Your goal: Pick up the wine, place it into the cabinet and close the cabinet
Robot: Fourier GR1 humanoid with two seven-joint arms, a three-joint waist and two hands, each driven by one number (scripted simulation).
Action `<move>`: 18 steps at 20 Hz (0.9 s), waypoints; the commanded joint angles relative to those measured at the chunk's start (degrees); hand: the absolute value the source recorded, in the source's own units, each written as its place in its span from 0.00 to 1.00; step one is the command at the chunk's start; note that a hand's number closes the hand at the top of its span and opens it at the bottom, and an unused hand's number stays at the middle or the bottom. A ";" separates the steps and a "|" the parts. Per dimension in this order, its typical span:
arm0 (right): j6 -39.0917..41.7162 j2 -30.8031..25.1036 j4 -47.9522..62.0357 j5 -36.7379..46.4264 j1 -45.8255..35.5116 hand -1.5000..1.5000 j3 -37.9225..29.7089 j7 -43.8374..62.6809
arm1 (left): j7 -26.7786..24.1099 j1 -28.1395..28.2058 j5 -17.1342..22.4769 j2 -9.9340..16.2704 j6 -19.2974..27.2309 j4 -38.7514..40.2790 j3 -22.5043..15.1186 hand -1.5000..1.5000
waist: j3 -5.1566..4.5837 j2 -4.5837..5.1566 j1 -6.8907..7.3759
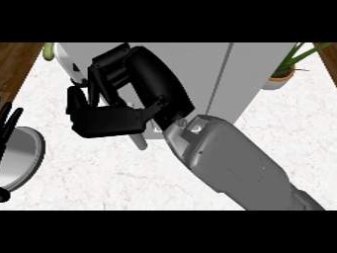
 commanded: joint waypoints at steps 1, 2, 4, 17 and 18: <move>4.38 0.10 9.12 -0.57 -2.09 1.00 -4.44 -3.48 | -1.45 -1.19 -1.88 -0.33 -0.79 4.70 2.22 0.00 | -0.29 0.28 -0.23; 5.54 -1.19 8.03 0.59 -1.36 1.00 -5.24 -3.03 | 2.39 -2.54 0.34 0.41 1.34 2.79 2.59 0.00 | -0.26 0.17 -0.51; 9.47 -2.97 10.98 -0.62 0.02 1.00 -7.64 -6.81 | 2.11 -0.97 1.69 1.52 -1.14 2.23 3.88 0.00 | -0.25 0.22 -0.25; 14.25 -5.44 20.67 1.88 -2.54 1.00 -10.93 -13.17 | 4.19 -4.33 0.27 1.09 0.20 2.03 2.56 0.00 | -0.27 0.68 0.04; 14.84 -6.01 20.20 1.90 0.03 1.00 -10.87 -15.24 | 2.96 -2.64 -0.45 -0.28 0.00 0.74 1.68 0.00 | -0.25 0.60 0.11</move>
